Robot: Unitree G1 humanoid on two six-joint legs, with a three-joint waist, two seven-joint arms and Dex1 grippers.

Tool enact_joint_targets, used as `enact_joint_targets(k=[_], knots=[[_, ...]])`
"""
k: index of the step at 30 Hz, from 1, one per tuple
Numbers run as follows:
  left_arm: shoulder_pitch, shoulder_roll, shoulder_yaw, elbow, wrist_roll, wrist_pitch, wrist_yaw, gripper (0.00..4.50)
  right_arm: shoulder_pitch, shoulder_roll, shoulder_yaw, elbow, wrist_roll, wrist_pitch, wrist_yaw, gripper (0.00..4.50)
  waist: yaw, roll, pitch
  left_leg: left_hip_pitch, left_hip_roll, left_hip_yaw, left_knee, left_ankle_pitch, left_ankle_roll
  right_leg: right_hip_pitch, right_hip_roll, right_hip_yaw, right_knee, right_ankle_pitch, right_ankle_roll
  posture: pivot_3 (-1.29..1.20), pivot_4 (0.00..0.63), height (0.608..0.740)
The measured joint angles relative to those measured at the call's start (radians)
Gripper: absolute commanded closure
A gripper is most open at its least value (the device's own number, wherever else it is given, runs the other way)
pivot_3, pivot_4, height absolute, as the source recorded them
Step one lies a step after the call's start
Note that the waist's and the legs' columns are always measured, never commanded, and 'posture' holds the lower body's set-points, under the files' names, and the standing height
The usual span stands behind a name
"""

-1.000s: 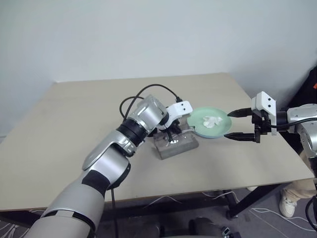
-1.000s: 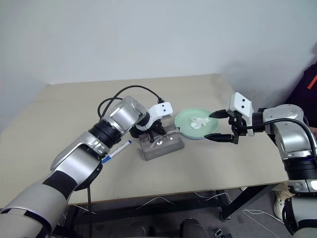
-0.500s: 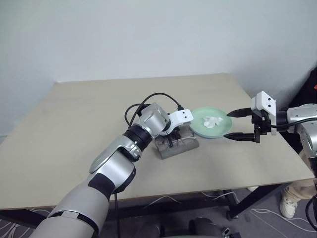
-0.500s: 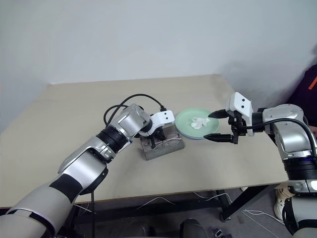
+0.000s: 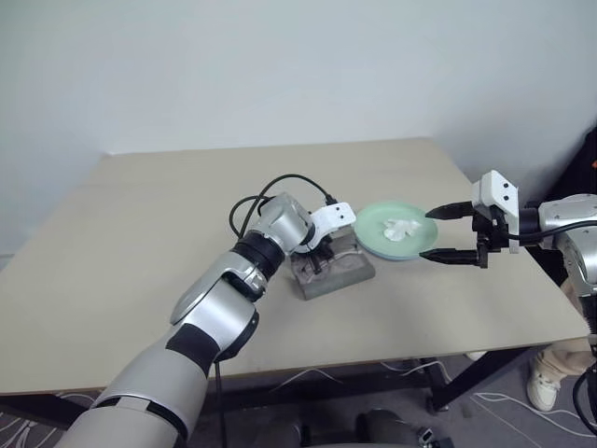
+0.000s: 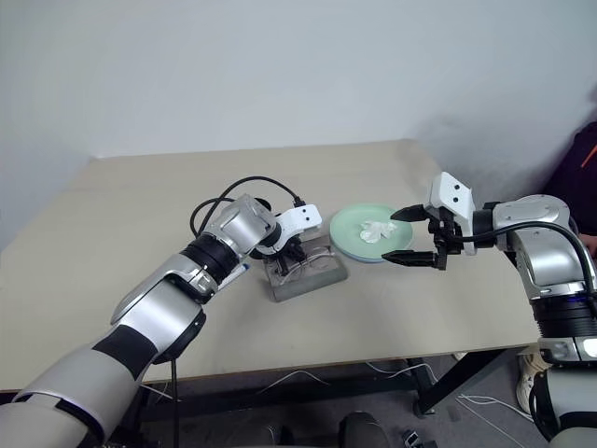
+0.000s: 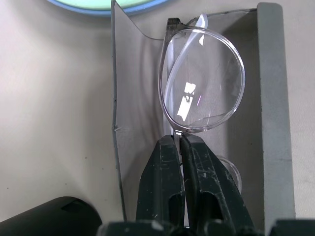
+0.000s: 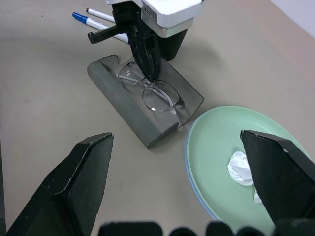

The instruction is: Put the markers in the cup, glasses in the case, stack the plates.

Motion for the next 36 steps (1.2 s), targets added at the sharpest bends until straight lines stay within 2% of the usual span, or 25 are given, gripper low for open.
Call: enact_joint_targets(k=[18,36], knots=[[0.084,-0.001,-0.022,-0.196,0.012,0.130,-0.051,4.47,0.000,0.009,0.003,-0.011,0.000,0.008,-0.010,0.00,0.000,0.000,0.000,0.000,0.000,0.000,0.000,0.000,0.000,0.000,0.000,0.000,0.000,0.000,0.001,0.00,0.000,0.727],[0.100,0.001,-0.025,-0.243,0.012,0.174,-0.053,4.47,-0.001,0.011,0.010,-0.011,0.000,0.001,-0.009,0.00,0.000,0.000,0.000,0.000,0.000,0.000,0.000,0.000,0.000,0.000,0.000,0.000,0.000,0.000,0.000,0.00,0.000,0.727]])
